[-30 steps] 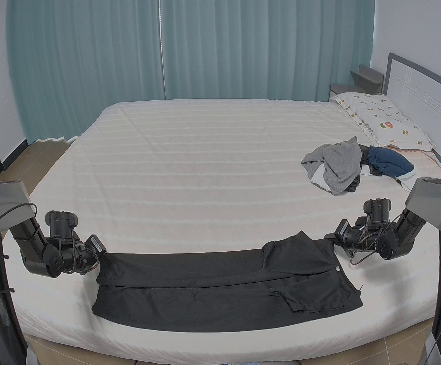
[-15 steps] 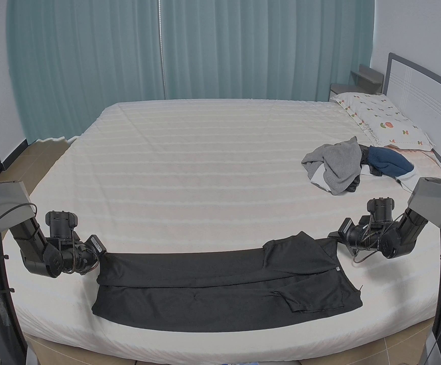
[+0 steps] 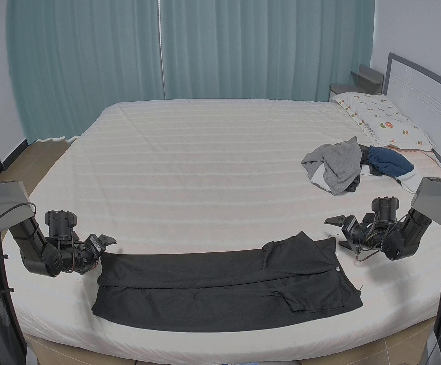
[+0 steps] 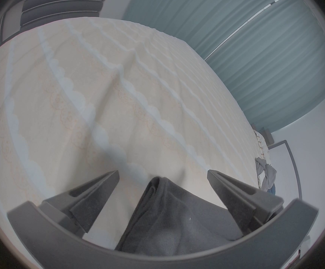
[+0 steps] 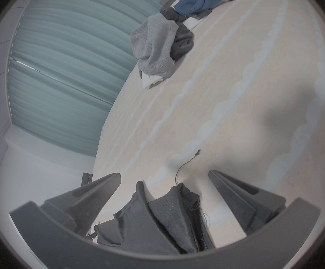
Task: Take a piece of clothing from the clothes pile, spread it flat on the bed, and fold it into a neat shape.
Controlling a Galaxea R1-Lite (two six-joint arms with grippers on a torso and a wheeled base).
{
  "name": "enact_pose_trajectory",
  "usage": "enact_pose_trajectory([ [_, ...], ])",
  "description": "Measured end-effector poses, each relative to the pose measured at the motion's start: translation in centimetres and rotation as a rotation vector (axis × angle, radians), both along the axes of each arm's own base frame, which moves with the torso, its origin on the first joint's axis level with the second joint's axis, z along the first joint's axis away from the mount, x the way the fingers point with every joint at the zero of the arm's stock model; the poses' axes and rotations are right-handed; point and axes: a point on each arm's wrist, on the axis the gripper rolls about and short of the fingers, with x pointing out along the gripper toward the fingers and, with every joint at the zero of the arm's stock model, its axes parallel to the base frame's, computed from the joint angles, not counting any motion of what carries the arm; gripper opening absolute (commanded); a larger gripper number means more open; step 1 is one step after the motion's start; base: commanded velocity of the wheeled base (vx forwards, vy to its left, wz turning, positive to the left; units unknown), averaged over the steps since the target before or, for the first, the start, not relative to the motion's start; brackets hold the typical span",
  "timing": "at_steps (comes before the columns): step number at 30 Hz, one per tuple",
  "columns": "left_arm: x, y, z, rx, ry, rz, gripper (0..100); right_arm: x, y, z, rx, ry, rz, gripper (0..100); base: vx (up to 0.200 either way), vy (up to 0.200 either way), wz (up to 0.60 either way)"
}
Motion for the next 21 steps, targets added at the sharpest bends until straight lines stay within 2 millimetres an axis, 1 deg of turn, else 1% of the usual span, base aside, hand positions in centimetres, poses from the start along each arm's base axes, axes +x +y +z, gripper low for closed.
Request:
enact_pose_trajectory([
  [3,0.1,0.4,0.1,-0.008,-0.004,0.005,100,-0.4,0.1,0.8,-0.012,-0.015,0.008,100,0.000,0.000,0.00],
  [8,0.0,0.8,0.3,-0.038,-0.011,-0.010,100,-1.3,0.6,2.9,-0.061,-0.039,0.050,100,0.000,0.000,0.00],
  [11,-0.2,1.0,0.4,-0.055,-0.013,-0.021,100,-2.1,1.4,4.1,-0.096,-0.016,0.099,100,0.000,0.000,0.00],
  [14,-0.3,1.2,0.5,-0.066,-0.015,-0.025,100,-2.6,2.9,5.1,-0.153,-0.034,0.184,100,0.000,0.000,0.00],
  [18,-0.4,1.3,0.6,-0.070,-0.016,-0.026,100,-2.9,4.3,5.7,-0.201,-0.077,0.265,100,0.000,0.000,0.00],
  [21,-0.4,1.3,0.6,-0.071,-0.017,-0.026,100,-2.9,4.9,5.2,-0.232,-0.085,0.312,100,0.000,0.000,0.00],
])
